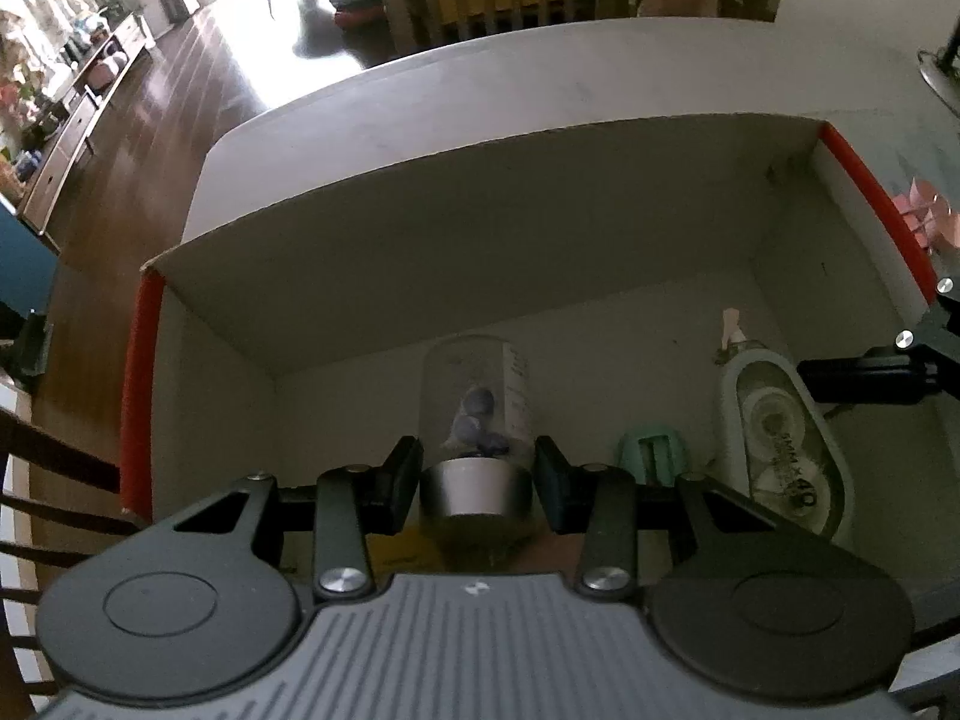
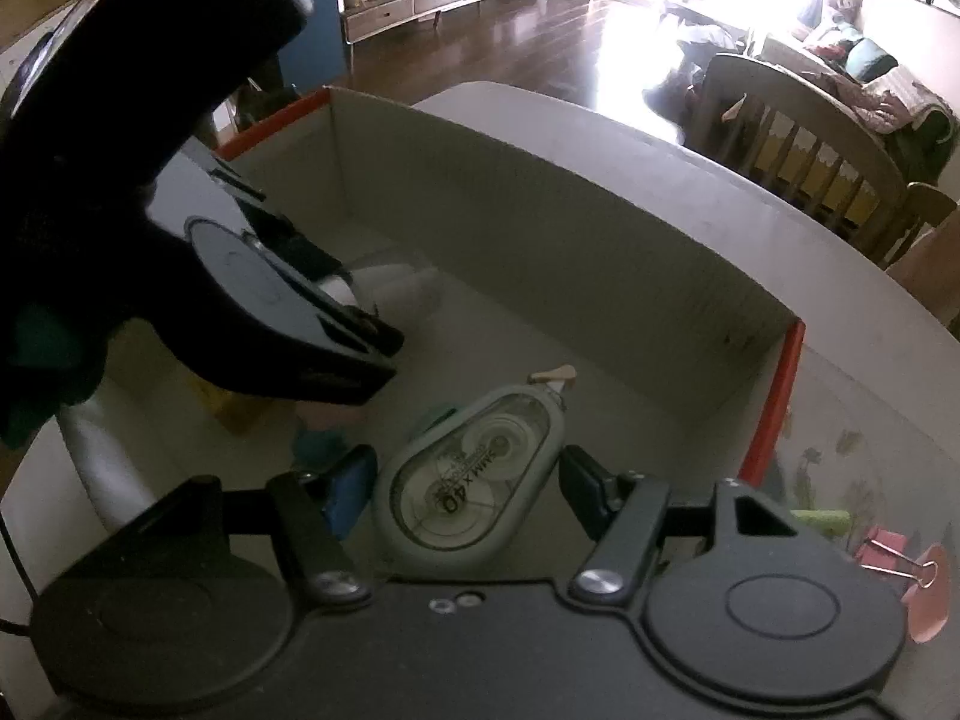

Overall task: Organize rigid objects
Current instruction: 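Open both grippers to drop the tube and correction tape into the cardboard box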

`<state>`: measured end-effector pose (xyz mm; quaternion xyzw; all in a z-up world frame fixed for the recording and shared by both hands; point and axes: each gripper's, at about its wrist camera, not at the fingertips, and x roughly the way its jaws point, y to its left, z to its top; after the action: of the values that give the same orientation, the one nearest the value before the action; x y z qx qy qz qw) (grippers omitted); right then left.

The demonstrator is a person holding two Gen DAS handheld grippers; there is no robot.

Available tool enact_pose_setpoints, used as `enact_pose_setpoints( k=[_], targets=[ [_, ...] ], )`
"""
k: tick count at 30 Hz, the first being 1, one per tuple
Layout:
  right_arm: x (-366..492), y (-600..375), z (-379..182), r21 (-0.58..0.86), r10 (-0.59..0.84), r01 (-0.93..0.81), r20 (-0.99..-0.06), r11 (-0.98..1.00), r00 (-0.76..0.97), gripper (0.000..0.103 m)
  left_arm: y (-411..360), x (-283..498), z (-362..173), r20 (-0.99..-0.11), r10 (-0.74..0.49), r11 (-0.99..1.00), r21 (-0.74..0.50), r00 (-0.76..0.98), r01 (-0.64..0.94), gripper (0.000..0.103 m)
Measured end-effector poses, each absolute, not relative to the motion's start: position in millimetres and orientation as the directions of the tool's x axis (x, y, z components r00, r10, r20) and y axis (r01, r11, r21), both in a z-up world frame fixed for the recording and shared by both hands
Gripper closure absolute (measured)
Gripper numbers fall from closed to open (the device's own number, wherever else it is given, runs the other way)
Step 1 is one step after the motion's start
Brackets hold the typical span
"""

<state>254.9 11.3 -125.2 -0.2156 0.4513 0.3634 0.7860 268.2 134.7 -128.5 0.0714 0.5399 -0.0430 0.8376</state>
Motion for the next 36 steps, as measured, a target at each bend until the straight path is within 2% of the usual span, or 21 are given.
enact_pose_setpoints(
  k=[18, 22, 36],
  targets=[
    [263.9, 11.1, -127.9, -0.01, 0.366, -0.759, -0.872, 0.651, 0.325, 0.037, 124.1, 258.0, -128.2, -0.923, 0.042, 0.983, 0.106, 0.382, 0.15, 0.062],
    [261.6, 8.5, -124.3, -0.003, 0.377, -0.758, -0.866, 0.653, 0.328, 0.029, 122.4, 252.1, -120.3, -0.917, 0.037, 0.985, 0.101, 0.397, 0.143, 0.056],
    [247.1, -6.0, -100.0, 0.002, 0.411, -0.742, -0.834, 0.67, 0.369, 0.026, 126.1, 216.0, -81.1, -0.876, 0.013, 0.995, 0.061, 0.482, 0.083, 0.055]
  ],
)
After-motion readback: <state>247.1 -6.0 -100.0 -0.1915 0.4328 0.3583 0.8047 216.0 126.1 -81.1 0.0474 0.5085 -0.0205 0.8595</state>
